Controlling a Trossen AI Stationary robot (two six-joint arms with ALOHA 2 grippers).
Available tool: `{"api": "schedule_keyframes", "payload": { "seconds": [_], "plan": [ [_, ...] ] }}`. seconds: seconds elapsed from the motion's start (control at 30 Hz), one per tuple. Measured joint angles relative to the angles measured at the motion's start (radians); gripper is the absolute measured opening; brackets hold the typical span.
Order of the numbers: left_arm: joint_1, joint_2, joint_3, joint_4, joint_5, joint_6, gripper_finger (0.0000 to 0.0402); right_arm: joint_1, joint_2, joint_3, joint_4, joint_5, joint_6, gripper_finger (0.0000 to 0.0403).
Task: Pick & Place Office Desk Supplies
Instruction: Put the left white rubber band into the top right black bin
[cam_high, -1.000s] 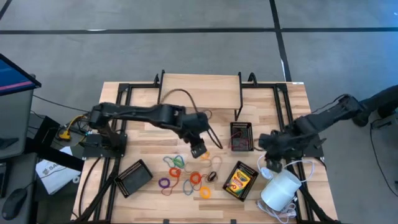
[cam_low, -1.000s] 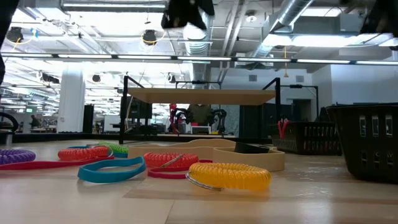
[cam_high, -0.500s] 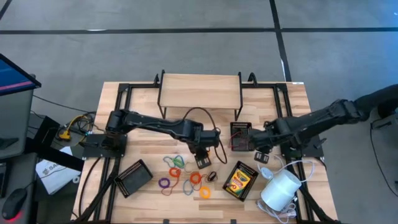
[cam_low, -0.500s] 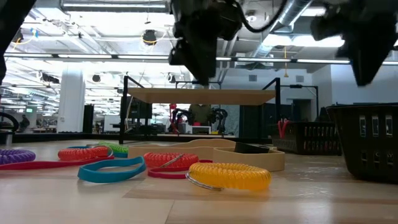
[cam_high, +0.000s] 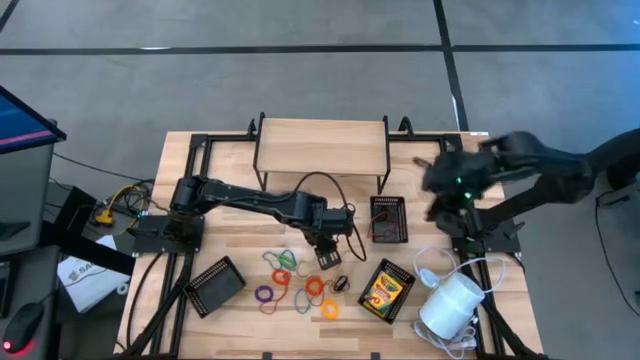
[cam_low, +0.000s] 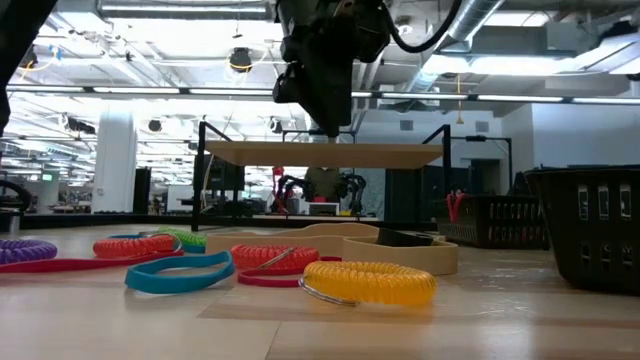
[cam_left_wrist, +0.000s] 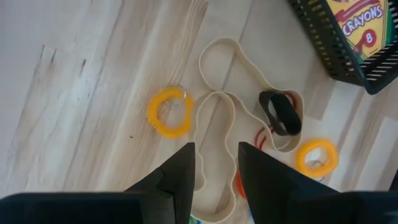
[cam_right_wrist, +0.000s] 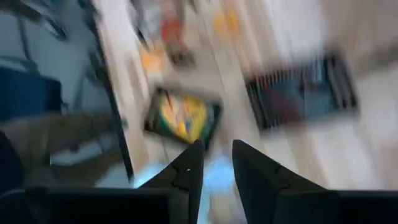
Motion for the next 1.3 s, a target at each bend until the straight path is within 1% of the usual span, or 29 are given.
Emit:
{"api": "schedule_keyframes", "payload": {
  "seconds": [0.13, 0.2, 0.27, 0.33, 0.43, 0.53, 0.6, 0.67, 0.77, 0.87, 0.97, 1.1, 1.2, 1.3],
  "plan": [
    [0.0, 0.0, 0.0, -0.006, 0.008, -0.025, 0.0115, -0.027, 0.211, 0.199, -0.001, 0.018, -0.146, 0.0075],
    [-0.001, 0.0, 0.0, -0.004, 0.009, -0.033, 0.0115, -0.027, 0.291, 0.23, -0.021, 0.006, -0.225, 0.0073],
    [-0.005, 0.0, 0.0, -0.008, 0.01, -0.052, 0.0115, -0.024, 0.353, 0.287, -0.01, -0.01, -0.268, 0.0073],
    [-0.011, 0.0, 0.0, -0.008, 0.01, -0.059, 0.0115, -0.033, 0.356, 0.314, -0.014, -0.027, -0.281, 0.0073],
    [-0.023, 0.0, 0.0, -0.014, 0.012, -0.059, 0.0115, -0.054, 0.268, 0.328, -0.014, -0.034, -0.221, 0.0072],
    [-0.03, 0.0, 0.0, -0.016, 0.014, -0.059, 0.0115, -0.056, 0.135, 0.258, -0.018, -0.008, -0.129, 0.0072],
    [-0.033, 0.0, 0.0, -0.027, 0.014, -0.059, 0.0115, -0.053, 0.053, 0.181, -0.014, 0.011, -0.063, 0.0072],
    [-0.033, 0.0, 0.0, -0.035, 0.025, -0.057, 0.0115, -0.048, -0.036, 0.071, -0.017, 0.009, 0.008, 0.0072],
    [-0.033, 0.0, 0.0, -0.05, 0.075, -0.051, 0.0115, -0.015, -0.145, -0.111, -0.019, -0.01, 0.103, 0.0072],
    [-0.033, 0.0, 0.0, -0.085, 0.124, -0.028, 0.0115, 0.033, -0.218, -0.273, -0.019, -0.048, 0.178, 0.0072],
    [-0.035, 0.0, 0.0, -0.154, 0.165, -0.01, 0.0115, 0.083, -0.252, -0.383, -0.018, -0.05, 0.224, 0.0072],
    [-0.04, 0.0, 0.0, -0.224, 0.17, 0.024, 0.0115, 0.134, -0.243, -0.472, -0.017, -0.037, 0.22, 0.0072],
    [-0.04, -0.009, 0.0, -0.223, 0.171, 0.024, 0.0115, 0.15, -0.212, -0.531, -0.011, -0.026, 0.173, 0.0072],
    [-0.04, -0.021, 0.0, -0.168, 0.171, -0.008, 0.0115, 0.155, -0.181, -0.571, 0.027, -0.011, 0.137, 0.0072]
  ]
}}
